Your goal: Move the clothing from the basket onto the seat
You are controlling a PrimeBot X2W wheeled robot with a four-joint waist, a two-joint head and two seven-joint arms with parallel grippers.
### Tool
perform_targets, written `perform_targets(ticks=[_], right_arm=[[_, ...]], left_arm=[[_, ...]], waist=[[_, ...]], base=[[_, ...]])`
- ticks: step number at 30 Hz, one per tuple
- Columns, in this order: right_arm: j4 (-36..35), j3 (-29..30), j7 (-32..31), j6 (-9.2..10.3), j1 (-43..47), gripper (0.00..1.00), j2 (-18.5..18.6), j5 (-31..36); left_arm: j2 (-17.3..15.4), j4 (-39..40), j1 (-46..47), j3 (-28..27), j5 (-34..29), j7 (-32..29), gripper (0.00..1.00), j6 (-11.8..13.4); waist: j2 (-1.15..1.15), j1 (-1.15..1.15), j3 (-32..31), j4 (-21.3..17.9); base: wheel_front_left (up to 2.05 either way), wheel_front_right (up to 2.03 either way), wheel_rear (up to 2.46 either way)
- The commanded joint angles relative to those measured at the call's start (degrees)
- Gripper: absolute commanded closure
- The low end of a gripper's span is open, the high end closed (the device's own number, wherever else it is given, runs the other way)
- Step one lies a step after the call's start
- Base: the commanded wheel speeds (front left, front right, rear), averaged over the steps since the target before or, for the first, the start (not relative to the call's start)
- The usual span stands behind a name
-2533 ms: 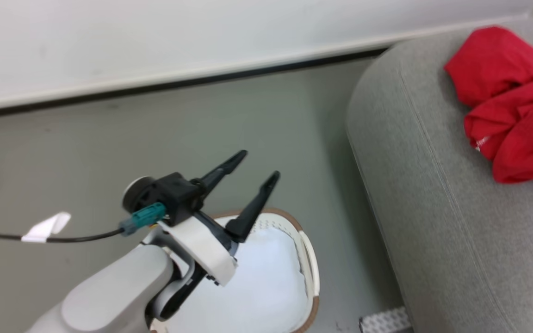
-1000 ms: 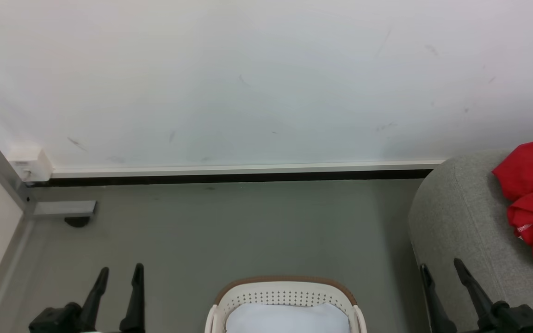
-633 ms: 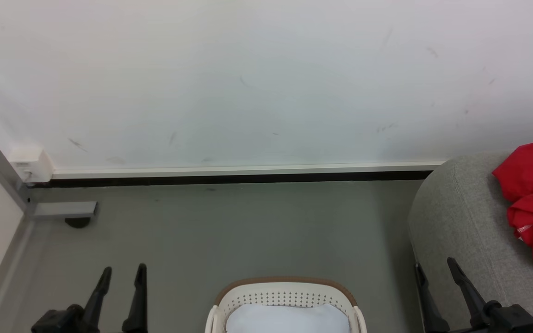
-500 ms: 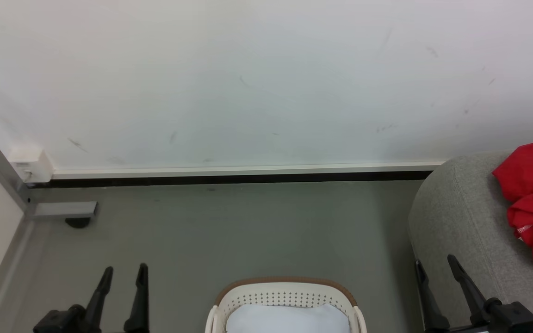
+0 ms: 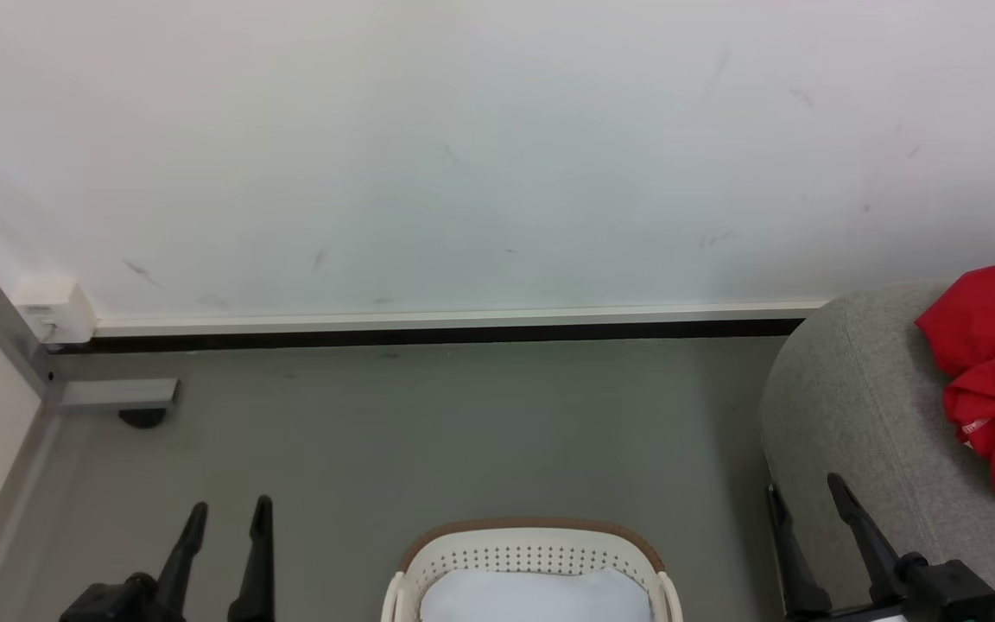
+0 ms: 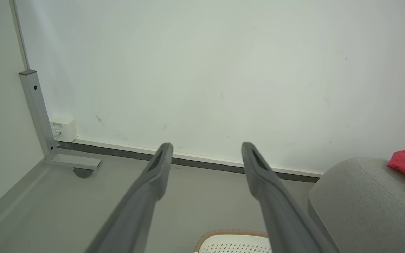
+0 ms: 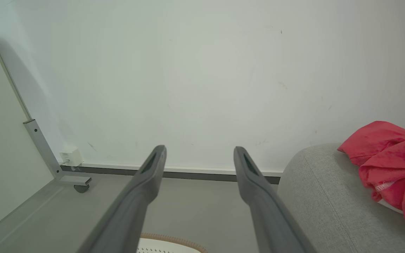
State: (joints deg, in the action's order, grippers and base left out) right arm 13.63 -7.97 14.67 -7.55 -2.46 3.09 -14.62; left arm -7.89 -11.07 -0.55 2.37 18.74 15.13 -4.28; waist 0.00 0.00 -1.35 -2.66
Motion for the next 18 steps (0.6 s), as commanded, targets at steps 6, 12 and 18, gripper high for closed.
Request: perform_targets(ticks=[6,12,18], right_arm=[[0.35,-0.23,0.21,0.13,-0.77,0.00,-0.16,-0.64],[1.24,-0.53,-0.02,-0.01,0.43,1.00,-0.06,-0.28],[1.02,0.06,-1.07,-0.01,0.49,1.00,0.19,-5.78]], left_arm=[[0.53,-0.66,0.36,-1.19,-1.12,0.02,0.00,-0.84],[1.26,-1.96,-0.18,-1.35,-0.62,-0.15,1.00,-1.25],[1.58,-2.63,0.63,-2.20,4.21,-1.92,1.00,-1.38]], waist=[[0.00,0.00,0.00,-0.23],[0.00,0.00,-0.01,-0.38],[0.00,0.00,0.03,-0.26]], base=[[0.00,0.00,0.00],[0.00,0.00,0.00],[0.00,0.00,0.00]])
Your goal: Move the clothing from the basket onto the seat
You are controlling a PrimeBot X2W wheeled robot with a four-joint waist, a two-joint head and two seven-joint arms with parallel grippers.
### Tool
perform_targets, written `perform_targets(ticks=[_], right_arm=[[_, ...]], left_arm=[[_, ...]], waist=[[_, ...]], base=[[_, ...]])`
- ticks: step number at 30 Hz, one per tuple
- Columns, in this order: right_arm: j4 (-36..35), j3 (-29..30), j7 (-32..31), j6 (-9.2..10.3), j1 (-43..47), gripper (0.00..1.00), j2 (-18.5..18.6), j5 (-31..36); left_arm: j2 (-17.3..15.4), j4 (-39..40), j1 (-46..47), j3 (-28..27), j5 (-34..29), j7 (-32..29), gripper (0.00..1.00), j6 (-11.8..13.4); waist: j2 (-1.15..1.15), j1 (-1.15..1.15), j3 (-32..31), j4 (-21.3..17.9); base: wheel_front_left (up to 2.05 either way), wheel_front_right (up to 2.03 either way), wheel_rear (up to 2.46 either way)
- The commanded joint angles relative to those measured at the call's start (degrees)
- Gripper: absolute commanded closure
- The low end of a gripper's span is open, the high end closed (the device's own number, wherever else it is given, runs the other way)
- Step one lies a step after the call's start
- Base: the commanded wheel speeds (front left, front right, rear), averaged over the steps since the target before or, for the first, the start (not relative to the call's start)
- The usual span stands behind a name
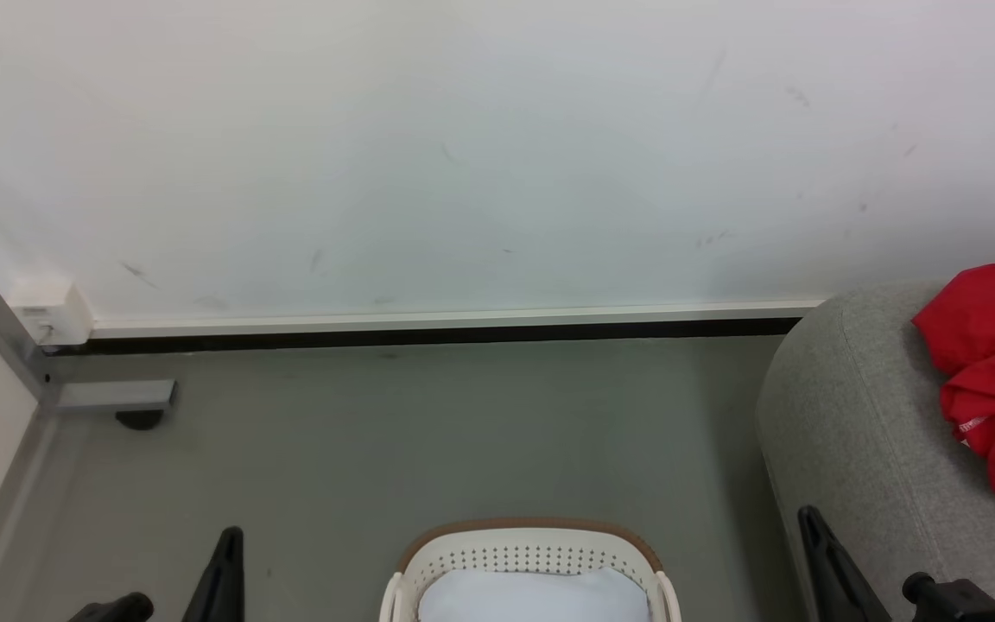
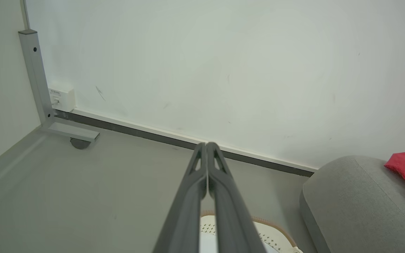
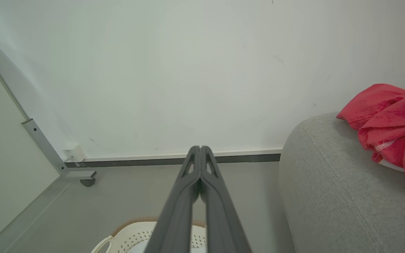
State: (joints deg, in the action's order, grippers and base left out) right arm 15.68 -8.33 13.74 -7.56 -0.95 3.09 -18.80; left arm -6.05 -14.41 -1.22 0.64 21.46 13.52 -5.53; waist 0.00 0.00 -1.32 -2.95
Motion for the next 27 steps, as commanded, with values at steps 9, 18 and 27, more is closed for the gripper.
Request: perform_targets(ticks=[9,18,27], right_arm=[[-0.92,1.46,-2.07,0.02,-1.90,1.00,0.83,-11.36],[-1.02,2.35,-3.71,0.03,-2.49,1.00,1.38,-20.10],[-1.15,3.11,-5.22,0.03,-3.02,1.00,1.90,-28.00]], left_arm=[[0.15,0.95,2.05,-1.19,10.21,-2.64,1.00,-0.30],[0.53,1.36,2.73,-1.89,18.05,-4.79,1.00,-0.19],[0.84,1.64,3.36,-2.59,25.13,-6.80,1.00,-0.12]], waist=[[0.00,0.00,0.10,0.25],[0.00,0.00,0.19,0.46],[0.00,0.00,0.29,0.68]], base=[[0.00,0.00,0.00],[0.00,0.00,0.00],[0.00,0.00,0.00]])
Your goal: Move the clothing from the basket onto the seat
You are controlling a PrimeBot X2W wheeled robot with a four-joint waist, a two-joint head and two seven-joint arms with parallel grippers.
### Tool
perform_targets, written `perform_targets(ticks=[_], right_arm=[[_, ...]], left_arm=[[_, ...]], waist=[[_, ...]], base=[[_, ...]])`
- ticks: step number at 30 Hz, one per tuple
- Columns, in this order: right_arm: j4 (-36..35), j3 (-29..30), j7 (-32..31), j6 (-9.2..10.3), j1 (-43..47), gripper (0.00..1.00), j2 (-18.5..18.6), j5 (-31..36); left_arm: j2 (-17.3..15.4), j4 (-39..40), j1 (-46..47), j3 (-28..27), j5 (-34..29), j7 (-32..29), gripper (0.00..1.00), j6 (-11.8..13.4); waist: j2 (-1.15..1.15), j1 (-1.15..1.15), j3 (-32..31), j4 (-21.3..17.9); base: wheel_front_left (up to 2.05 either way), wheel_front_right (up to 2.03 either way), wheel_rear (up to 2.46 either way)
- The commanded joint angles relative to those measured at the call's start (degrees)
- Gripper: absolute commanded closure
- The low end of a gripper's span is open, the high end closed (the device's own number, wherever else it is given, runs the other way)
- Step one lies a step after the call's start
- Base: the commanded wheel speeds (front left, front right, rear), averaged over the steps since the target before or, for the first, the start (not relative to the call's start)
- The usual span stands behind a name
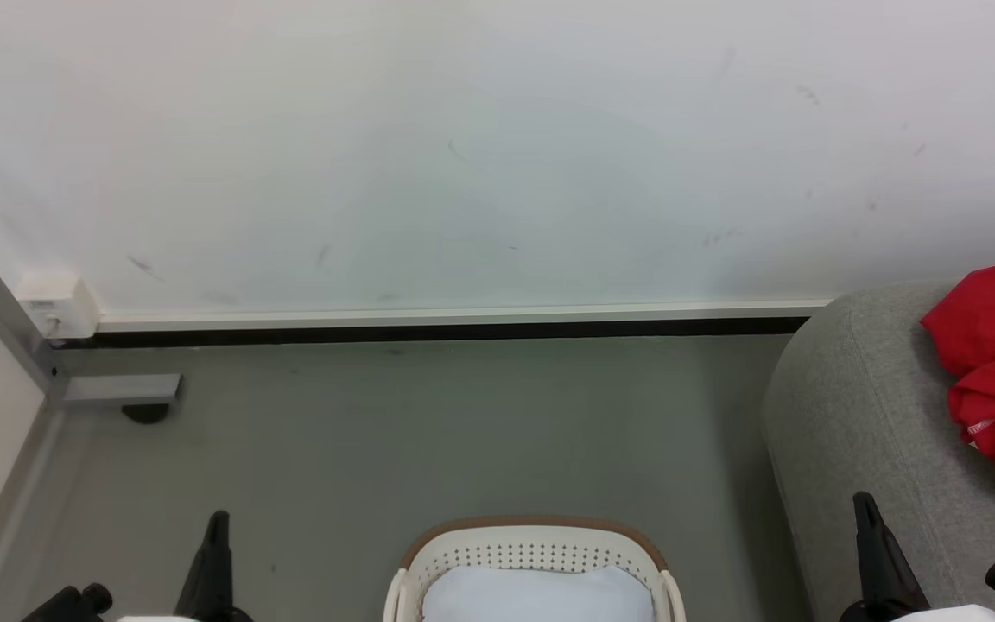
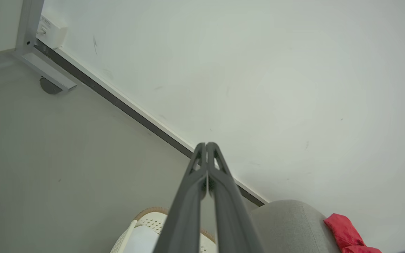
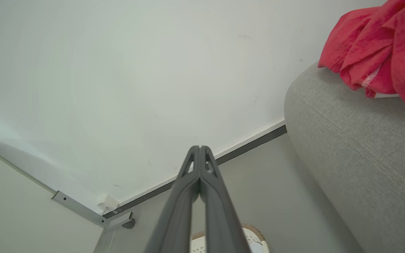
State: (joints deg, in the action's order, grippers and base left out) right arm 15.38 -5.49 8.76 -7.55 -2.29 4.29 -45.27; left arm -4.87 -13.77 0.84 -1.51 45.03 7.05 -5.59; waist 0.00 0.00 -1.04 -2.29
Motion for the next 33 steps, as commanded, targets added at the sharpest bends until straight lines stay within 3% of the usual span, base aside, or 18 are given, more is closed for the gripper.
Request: perform_targets(ticks=[1,33], right_arm=[[-0.85,0.35,-0.40,0.02,-1.74,1.00,0.75,-2.33],[-1.25,2.41,-4.53,0.06,-3.00,1.00,2.35,-25.16]], left_arm=[[-0.30,1.02,1.38,-0.52,2.34,-0.55,1.00,-0.06],[0.73,1.34,3.38,-2.64,22.40,-6.40,1.00,-0.05]], waist=[[0.00,0.00,0.02,0.04],[0.00,0.00,0.36,0.82]], base=[[0.00,0.00,0.00],[0.00,0.00,0.00]])
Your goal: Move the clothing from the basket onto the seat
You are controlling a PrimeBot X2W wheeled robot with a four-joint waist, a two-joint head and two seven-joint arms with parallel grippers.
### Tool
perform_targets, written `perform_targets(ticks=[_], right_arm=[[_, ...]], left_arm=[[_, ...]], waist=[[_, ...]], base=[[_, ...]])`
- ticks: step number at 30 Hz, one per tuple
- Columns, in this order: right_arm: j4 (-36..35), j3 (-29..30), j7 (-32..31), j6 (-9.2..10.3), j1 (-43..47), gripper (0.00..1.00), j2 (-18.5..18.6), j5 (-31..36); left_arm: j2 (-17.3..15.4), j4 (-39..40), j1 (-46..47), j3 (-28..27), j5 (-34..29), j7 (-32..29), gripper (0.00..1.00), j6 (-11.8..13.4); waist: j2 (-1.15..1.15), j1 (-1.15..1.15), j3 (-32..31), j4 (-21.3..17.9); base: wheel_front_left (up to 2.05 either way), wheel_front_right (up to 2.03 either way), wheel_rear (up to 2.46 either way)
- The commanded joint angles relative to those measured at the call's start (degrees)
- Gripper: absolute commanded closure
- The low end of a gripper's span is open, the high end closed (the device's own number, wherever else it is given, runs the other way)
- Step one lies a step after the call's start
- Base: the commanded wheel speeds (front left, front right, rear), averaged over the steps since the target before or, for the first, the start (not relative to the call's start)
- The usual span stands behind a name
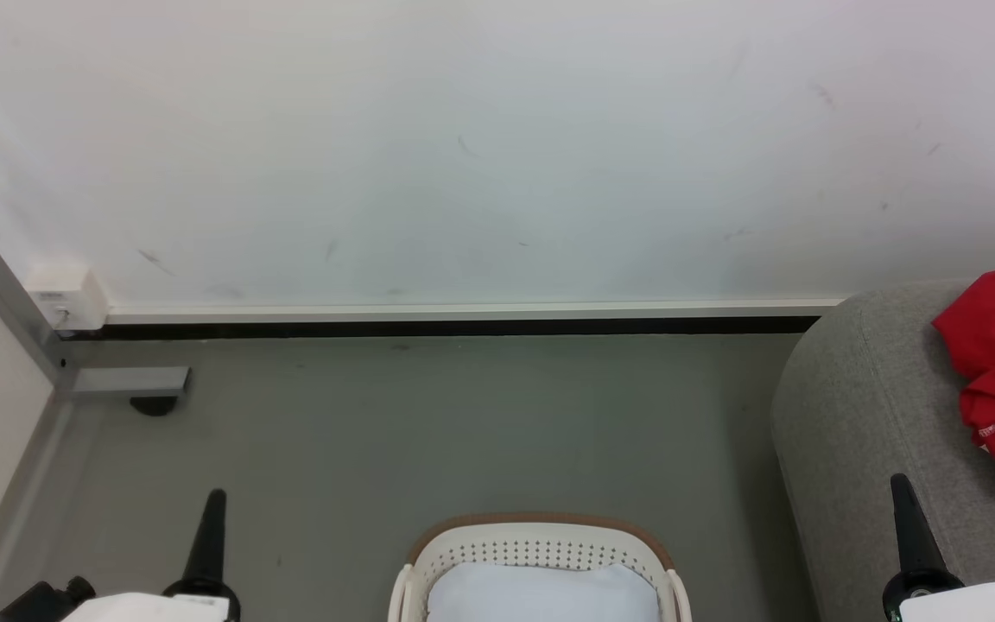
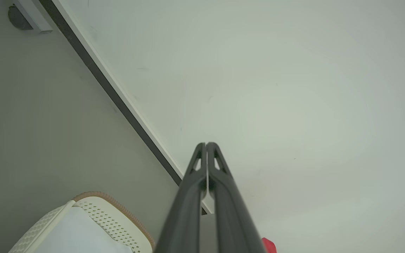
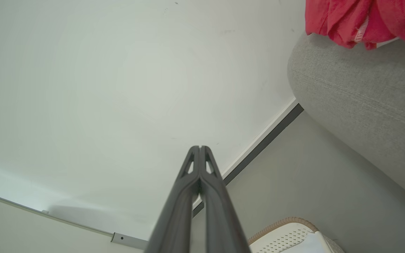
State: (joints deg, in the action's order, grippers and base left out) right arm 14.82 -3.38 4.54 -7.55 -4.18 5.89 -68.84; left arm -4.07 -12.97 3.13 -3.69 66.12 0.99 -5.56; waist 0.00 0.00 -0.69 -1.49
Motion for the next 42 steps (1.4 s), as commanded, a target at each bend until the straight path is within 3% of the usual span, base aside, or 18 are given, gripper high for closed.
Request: perform_targets(ticks=[1,42], right_arm=[[-0.70,0.35,-0.42,0.06,-1.14,1.00,0.80,-2.17],[-1.05,1.84,-3.88,0.10,-2.19,1.00,2.44,-22.92]], left_arm=[[-0.05,0.55,1.14,-0.53,1.92,-0.49,1.00,-0.08],[0.81,0.73,2.82,-2.46,20.00,-5.78,1.00,-0.14]], waist=[[0.00,0.00,0.02,0.04],[0.00,0.00,0.44,1.02]], base=[[0.00,0.00,0.00],[0.00,0.00,0.00]])
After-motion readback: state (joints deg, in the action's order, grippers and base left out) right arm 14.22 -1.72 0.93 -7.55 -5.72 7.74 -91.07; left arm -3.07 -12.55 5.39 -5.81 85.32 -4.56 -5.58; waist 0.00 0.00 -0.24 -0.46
